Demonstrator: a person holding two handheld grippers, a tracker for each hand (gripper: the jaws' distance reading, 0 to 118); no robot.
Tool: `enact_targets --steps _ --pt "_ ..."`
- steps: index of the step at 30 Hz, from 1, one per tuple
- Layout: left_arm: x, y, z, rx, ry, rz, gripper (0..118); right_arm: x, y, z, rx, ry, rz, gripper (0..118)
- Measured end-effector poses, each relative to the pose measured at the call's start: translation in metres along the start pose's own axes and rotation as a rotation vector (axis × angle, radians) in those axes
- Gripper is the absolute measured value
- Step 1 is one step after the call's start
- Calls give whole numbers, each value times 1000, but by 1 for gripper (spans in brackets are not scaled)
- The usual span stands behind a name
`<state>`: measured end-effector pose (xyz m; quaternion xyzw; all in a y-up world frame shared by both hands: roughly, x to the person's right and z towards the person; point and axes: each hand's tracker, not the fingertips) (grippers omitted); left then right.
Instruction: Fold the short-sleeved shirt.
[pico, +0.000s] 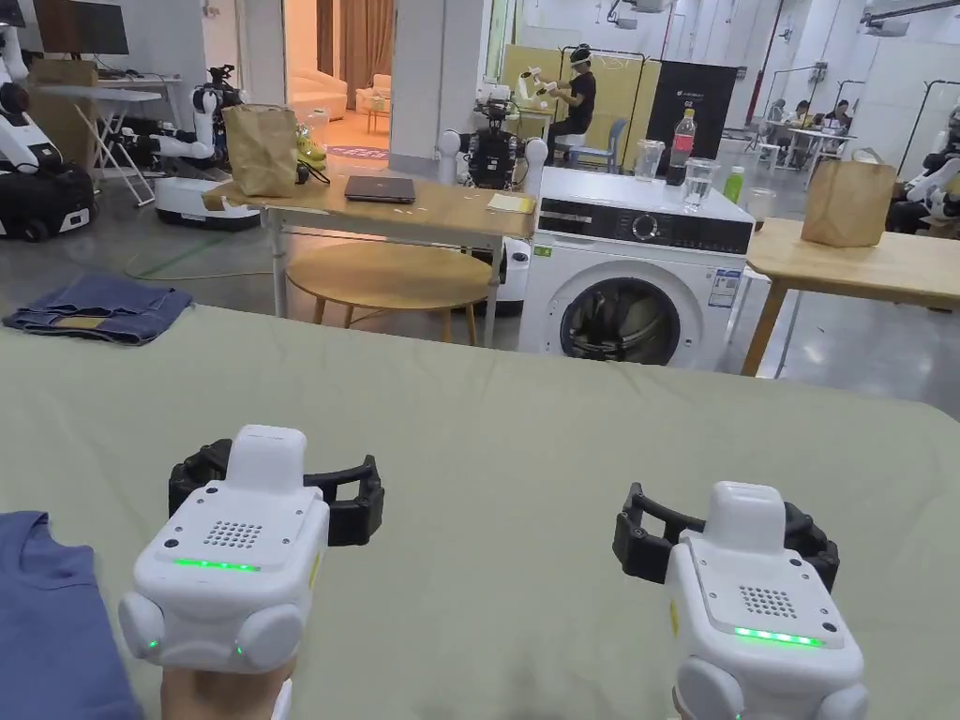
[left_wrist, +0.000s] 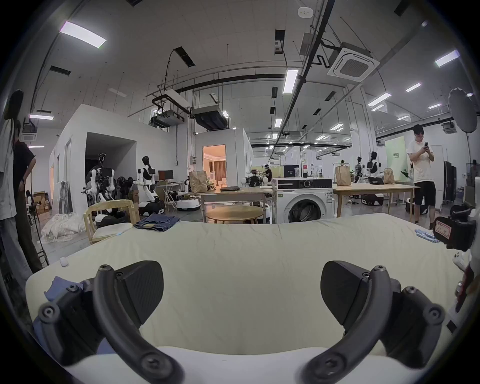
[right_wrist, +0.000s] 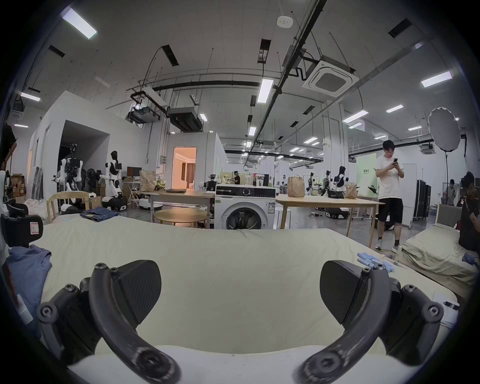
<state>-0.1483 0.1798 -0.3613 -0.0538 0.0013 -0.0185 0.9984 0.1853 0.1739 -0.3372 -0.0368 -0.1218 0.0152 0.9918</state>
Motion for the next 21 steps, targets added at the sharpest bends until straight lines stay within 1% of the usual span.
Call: enact_targets --steps 6,11,17,21 --pt "4 1 -1 0 -13 -16 118 1 -3 -1 -8 -5 6 118" --pt "4 1 -1 -4 -18 -18 118 1 -1 -3 -20 6 -7 118" --pt "2 0 -1 -11 -13 1 118 0 1 -3 -17 19 -18 118" --pt "2 2 -1 -10 -12 7 118 -2 2 -3 -21 17 -9 118"
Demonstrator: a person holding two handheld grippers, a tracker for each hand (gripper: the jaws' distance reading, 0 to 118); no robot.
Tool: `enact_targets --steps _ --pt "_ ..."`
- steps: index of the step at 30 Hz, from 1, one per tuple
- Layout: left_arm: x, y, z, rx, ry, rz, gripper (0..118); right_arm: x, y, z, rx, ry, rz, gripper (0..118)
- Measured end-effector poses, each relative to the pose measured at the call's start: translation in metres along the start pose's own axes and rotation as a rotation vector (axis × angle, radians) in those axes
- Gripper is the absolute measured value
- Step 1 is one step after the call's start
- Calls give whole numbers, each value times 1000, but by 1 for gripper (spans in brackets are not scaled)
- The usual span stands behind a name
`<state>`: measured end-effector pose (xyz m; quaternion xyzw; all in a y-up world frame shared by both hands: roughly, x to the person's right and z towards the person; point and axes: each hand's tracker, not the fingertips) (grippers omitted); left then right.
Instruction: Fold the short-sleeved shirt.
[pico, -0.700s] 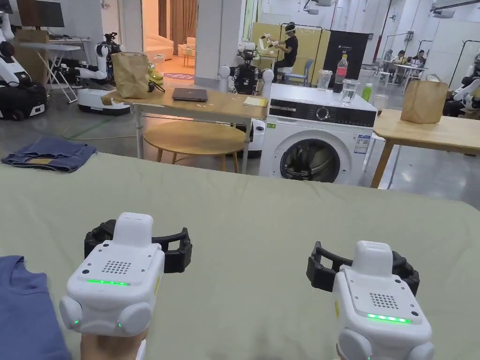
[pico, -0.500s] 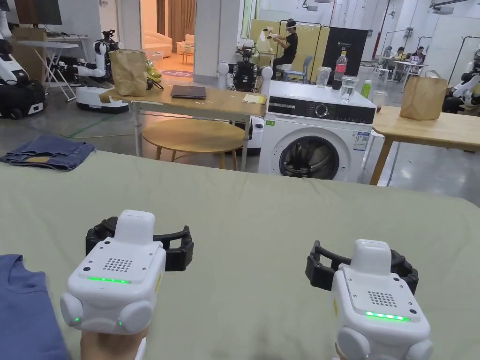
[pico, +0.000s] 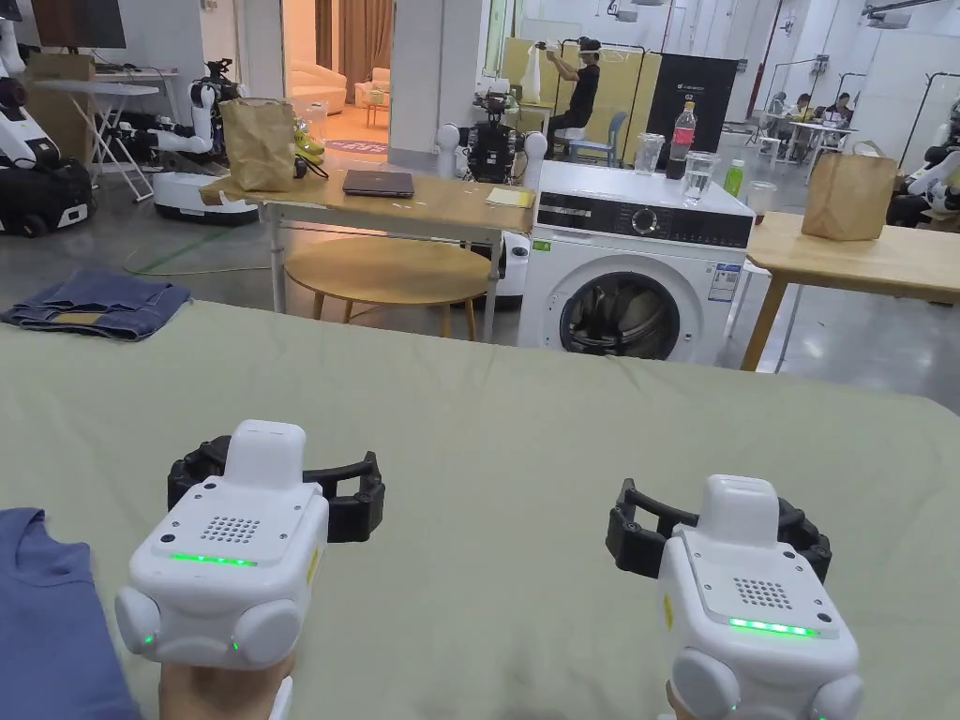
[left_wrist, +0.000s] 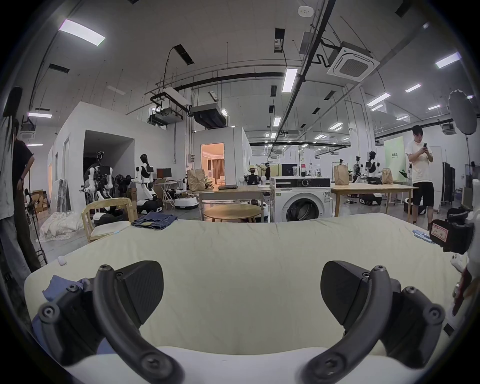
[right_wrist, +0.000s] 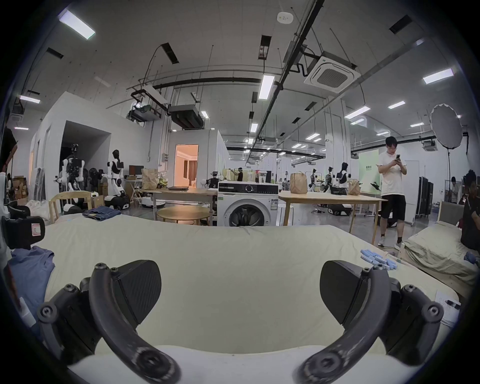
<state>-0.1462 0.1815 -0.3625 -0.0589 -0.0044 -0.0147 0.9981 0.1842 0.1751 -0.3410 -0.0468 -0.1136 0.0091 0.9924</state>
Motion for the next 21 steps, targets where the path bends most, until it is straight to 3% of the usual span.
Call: enact_targets --steps 16,21 --pt "4 2 6 27 0 -13 118 3 -4 4 -3 -24 -11 118" --pt "3 4 7 28 -34 6 108 3 -2 6 20 -27 -7 115"
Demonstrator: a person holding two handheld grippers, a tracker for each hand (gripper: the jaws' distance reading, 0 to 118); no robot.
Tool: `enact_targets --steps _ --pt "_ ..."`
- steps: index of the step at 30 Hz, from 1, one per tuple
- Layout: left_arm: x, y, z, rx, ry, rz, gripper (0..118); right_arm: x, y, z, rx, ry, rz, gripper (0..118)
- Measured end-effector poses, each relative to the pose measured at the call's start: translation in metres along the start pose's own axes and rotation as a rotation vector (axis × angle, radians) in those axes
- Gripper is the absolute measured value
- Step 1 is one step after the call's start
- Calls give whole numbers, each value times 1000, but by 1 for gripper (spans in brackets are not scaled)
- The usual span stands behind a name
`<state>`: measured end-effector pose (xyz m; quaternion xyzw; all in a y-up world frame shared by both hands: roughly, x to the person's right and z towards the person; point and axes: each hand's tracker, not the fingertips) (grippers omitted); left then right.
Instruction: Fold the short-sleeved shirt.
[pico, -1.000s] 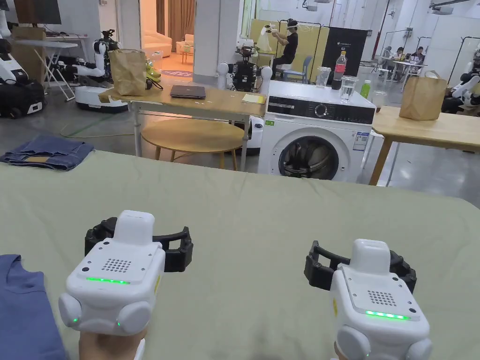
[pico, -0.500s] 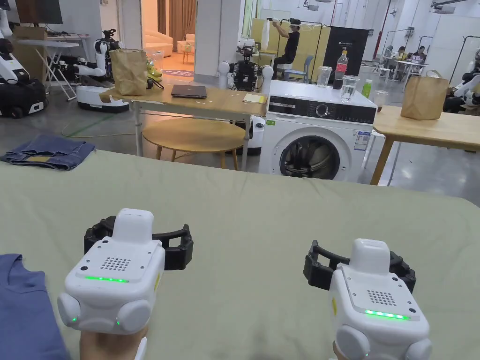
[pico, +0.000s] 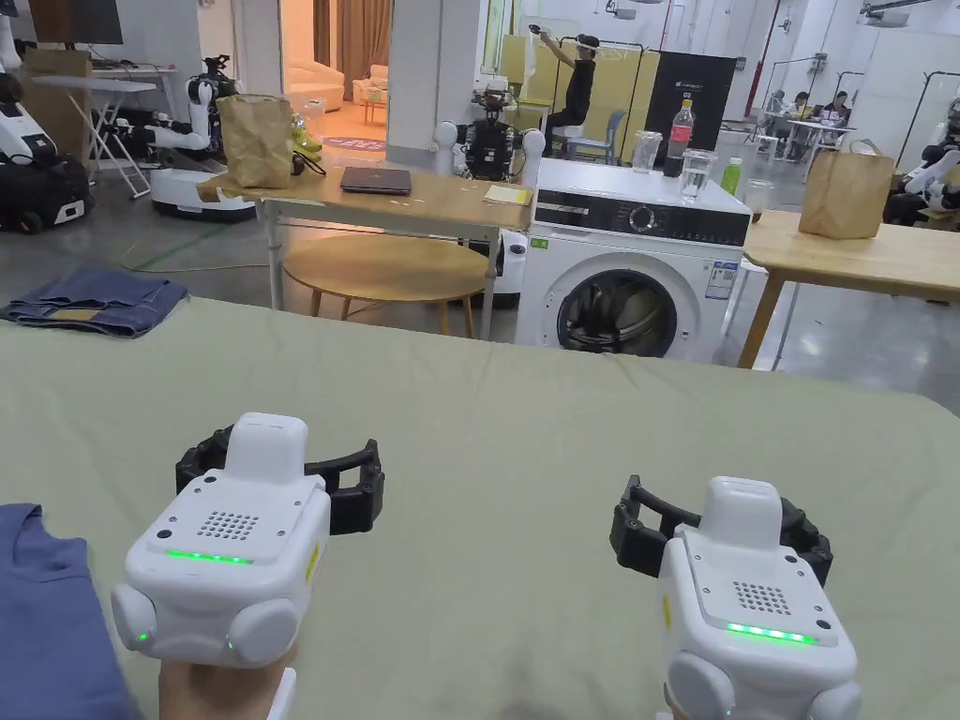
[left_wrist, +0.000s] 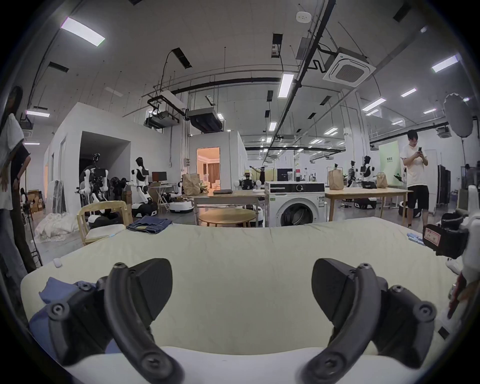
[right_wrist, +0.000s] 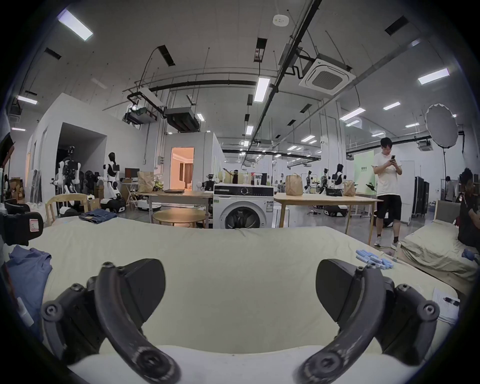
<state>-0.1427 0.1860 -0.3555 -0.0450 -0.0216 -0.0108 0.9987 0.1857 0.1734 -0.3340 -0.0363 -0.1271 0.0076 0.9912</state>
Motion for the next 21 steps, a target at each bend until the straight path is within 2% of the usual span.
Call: enact_targets --steps 2,3,5,6,7,9,11,12,14,21 --pt "1 -1 -1 2 6 -4 100 -1 1 1 9 -3 8 99" --pt "1 -1 0 6 6 -5 87 -1 1 1 12 -8 10 88" --pt "2 -1 1 17 4 -9 52 -1 3 1 8 1 -1 52" --pt "4 -1 2 16 7 -18 25 0 3 1 8 0 -5 28" --pt "5 0 2 13 13 -32 14 0 3 0 8 -13 -6 5" --pt "7 -1 3 18 25 -42 0 0 3 0 12 -43 -14 0" --pt "10 -1 5 28 29 -44 0 4 4 2 22 -4 -40 0" --pt "12 -1 7 51 61 -61 0 4 5 2 22 -9 -33 0" --pt "10 0 9 66 23 -42 0 4 6 5 32 -2 -24 0" --pt "10 6 8 49 33 -33 0 3 11 7 25 8 -13 0"
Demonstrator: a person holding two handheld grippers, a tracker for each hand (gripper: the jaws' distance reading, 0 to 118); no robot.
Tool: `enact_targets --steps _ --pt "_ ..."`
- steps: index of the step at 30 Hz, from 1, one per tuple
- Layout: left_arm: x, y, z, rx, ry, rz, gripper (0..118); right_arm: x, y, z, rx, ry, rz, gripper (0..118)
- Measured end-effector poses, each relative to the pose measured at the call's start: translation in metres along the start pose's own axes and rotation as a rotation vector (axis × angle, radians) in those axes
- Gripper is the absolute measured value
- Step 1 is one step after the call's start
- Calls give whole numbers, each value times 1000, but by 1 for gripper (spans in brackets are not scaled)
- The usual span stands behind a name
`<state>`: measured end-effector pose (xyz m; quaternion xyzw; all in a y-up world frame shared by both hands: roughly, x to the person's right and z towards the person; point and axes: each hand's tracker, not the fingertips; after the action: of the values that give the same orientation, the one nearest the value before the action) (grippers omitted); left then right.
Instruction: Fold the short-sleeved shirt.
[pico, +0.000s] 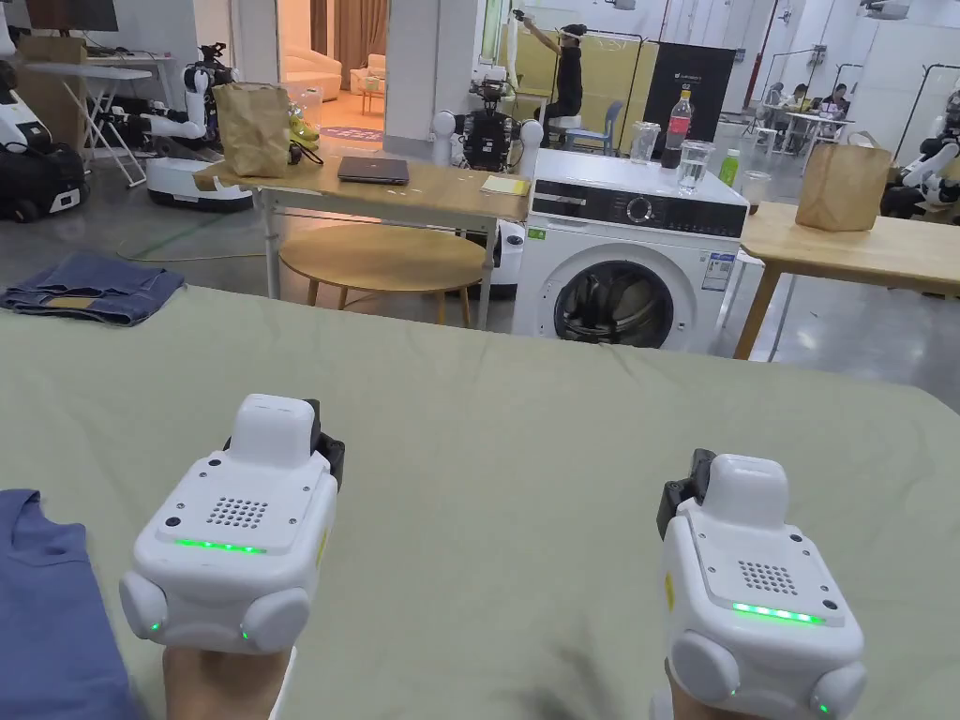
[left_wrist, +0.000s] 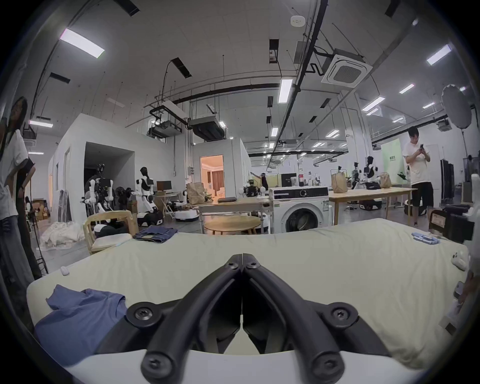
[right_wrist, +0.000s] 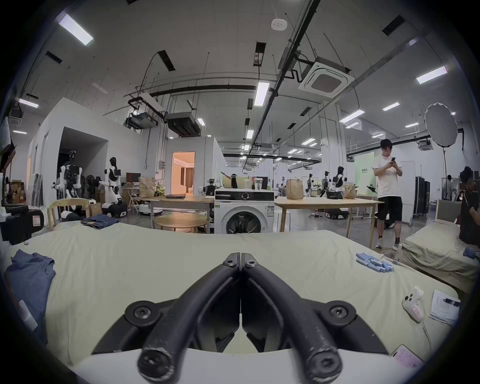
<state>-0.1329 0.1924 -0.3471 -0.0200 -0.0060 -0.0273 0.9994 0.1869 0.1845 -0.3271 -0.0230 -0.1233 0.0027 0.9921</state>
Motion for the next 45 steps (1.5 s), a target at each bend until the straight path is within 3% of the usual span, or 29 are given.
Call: enact_targets --steps 45 --pt "-32 -2 16 -74 47 83 0 -10 4 6 -63 33 -15 0"
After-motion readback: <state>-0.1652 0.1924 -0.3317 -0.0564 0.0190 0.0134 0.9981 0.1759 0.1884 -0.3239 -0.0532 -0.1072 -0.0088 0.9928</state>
